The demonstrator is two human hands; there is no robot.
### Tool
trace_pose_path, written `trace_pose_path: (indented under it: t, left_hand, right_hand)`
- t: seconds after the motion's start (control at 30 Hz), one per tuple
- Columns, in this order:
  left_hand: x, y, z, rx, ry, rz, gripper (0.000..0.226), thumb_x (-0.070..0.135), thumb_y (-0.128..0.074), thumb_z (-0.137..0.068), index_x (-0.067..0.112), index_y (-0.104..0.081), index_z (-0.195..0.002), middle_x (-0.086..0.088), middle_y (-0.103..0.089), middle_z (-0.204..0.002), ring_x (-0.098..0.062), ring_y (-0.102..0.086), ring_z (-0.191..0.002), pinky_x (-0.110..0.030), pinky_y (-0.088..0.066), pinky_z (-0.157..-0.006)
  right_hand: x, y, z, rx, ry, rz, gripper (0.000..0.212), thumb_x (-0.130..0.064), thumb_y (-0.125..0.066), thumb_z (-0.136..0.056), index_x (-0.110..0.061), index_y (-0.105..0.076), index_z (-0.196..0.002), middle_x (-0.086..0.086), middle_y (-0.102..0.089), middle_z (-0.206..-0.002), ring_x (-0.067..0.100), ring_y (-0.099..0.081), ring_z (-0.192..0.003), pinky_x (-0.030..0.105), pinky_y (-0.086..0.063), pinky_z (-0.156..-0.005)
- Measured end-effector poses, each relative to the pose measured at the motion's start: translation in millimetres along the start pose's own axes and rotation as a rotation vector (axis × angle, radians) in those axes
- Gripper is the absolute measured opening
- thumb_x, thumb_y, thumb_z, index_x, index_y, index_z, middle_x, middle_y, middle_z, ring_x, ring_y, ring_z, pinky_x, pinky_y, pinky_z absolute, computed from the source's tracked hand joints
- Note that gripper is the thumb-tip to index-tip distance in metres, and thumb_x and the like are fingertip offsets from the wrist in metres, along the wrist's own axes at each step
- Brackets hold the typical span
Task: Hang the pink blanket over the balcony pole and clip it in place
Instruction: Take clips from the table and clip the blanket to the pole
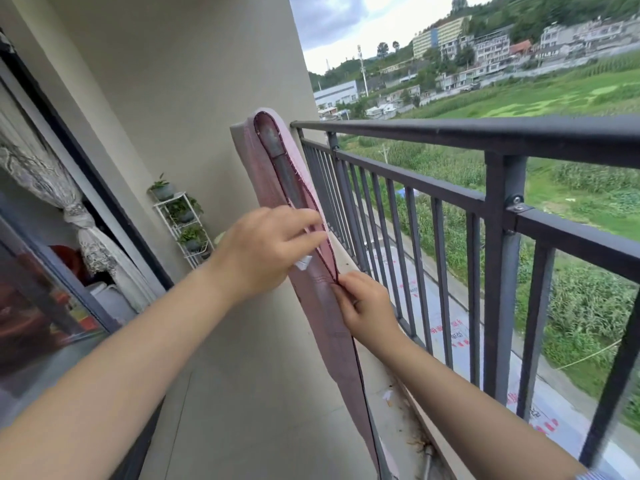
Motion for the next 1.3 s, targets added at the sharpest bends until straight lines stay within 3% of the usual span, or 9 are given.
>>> trace_pose_path:
  t: [0.17, 0.37, 0.5, 0.6, 0.67, 0.83, 1.03, 1.17, 1.3]
  left_hand:
    - [6.4, -14.6, -20.0, -0.286, -0.212, -0.099, 0.035, 0.002, -0.042, -0.059, 0.019, -0.070, -0.071, 0.002, -0.073, -0.080, -0.018, -0.063, -0.056, -0.020, -0.044, -0.041]
    - [11.6, -14.7, -26.9, -0.387, -0.270, -0.166, 0.027, 0.004, -0.034, -0.053, 0.019, -0.051, -0.039, 0.004, -0.052, -0.042, -0.016, -0.051, -0.041, -0.016, -0.035, -0.039]
    - [15.5, -18.0, -27.4, -0.455, -0.339, -0.196, 0.017, 0.004, -0.058, -0.038, 0.019, -0.051, -0.038, 0.005, -0.051, -0.039, -0.016, -0.051, -0.040, -0.014, -0.036, -0.041]
    - [15.1, -22.2, -31.1, -0.467, -0.327, -0.197, 0.027, 0.002, -0.072, -0.030, 0.018, -0.052, -0.040, 0.004, -0.052, -0.040, -0.016, -0.052, -0.040, -0.015, -0.041, -0.043]
    - [13.1, -23.3, -33.3, -0.463, -0.309, -0.185, 0.027, 0.002, -0.072, -0.029, 0.017, -0.053, -0.041, 0.004, -0.052, -0.040, -0.017, -0.052, -0.040, -0.016, -0.042, -0.043]
    - [8.1, -25.2, -30.9, -0.486, -0.260, -0.102, 0.023, 0.007, -0.067, -0.025, 0.017, -0.053, -0.040, 0.003, -0.052, -0.039, -0.016, -0.051, -0.038, -0.016, -0.041, -0.040]
    - [-1.8, -22.9, -33.2, -0.400, -0.214, 0.012, 0.032, 0.010, -0.034, -0.048, 0.021, -0.063, -0.053, 0.006, -0.054, -0.040, -0.013, -0.053, -0.041, -0.012, -0.041, -0.041]
    - [-2.3, -19.1, -29.9, -0.336, -0.256, 0.044, 0.039, 0.007, -0.028, -0.051, 0.023, -0.064, -0.056, 0.005, -0.055, -0.042, -0.013, -0.053, -0.042, -0.013, -0.039, -0.042]
    - [-0.9, -19.4, -31.9, -0.447, -0.258, 0.094, 0.024, 0.001, -0.059, -0.038, 0.018, -0.063, -0.054, 0.004, -0.057, -0.045, -0.015, -0.057, -0.045, -0.014, -0.043, -0.042]
  right_hand:
    - [-2.7, 2.5, 1.5, -0.047, 0.023, -0.012, 0.017, -0.010, -0.044, -0.082, -0.005, -0.049, -0.066, 0.012, -0.047, -0.055, 0.013, -0.037, -0.057, 0.012, -0.021, -0.056]
    - [-0.1, 4.1, -2.4, -0.105, 0.016, -0.029, 0.026, -0.015, -0.044, -0.081, 0.003, -0.055, -0.065, 0.017, -0.051, -0.055, 0.014, -0.039, -0.058, 0.014, -0.024, -0.053]
    - [1.2, 4.8, -9.9, -0.200, 0.035, -0.035, 0.029, -0.018, -0.045, -0.080, 0.004, -0.056, -0.066, 0.015, -0.051, -0.055, 0.012, -0.039, -0.059, 0.001, -0.030, -0.057]
    - [0.7, 11.5, -10.8, -0.258, 0.019, -0.082, 0.027, -0.024, -0.050, -0.079, 0.000, -0.061, -0.082, -0.011, -0.045, -0.065, 0.001, -0.040, -0.058, 0.000, -0.032, -0.057]
    - [6.1, 17.5, -9.3, -0.299, -0.108, -0.190, 0.031, -0.015, -0.050, -0.072, -0.005, -0.058, -0.101, -0.013, -0.044, -0.076, -0.002, -0.045, -0.056, 0.004, -0.035, -0.055]
    - [27.1, 25.2, 0.2, -0.358, -0.457, -0.471, 0.034, -0.009, -0.034, -0.061, -0.020, -0.048, -0.090, 0.001, -0.045, -0.071, 0.007, -0.046, -0.064, 0.030, -0.039, -0.074]
    - [30.6, 34.3, 3.7, -0.452, -0.523, -0.442, 0.027, -0.005, -0.049, -0.089, -0.026, -0.043, -0.104, -0.001, -0.054, -0.106, -0.001, -0.063, -0.084, 0.022, -0.049, -0.083]
    - [41.3, 39.3, 5.3, -0.382, -0.674, -0.461, 0.047, -0.002, -0.063, -0.081, -0.016, -0.042, -0.120, -0.013, -0.050, -0.117, 0.020, -0.059, -0.111, 0.040, -0.048, -0.096]
    - [43.3, 40.1, 7.4, -0.352, -0.832, -0.473, 0.013, 0.004, -0.067, -0.075, -0.008, -0.066, -0.079, 0.011, -0.048, -0.134, 0.024, -0.046, -0.125, 0.044, -0.036, -0.107]
Point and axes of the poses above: each hand's wrist, its own z-axis away from the middle knuckle, its own y-axis out of the back of the hand, x = y × z, the point moved 6 cm from there along -z, towards the middle knuckle
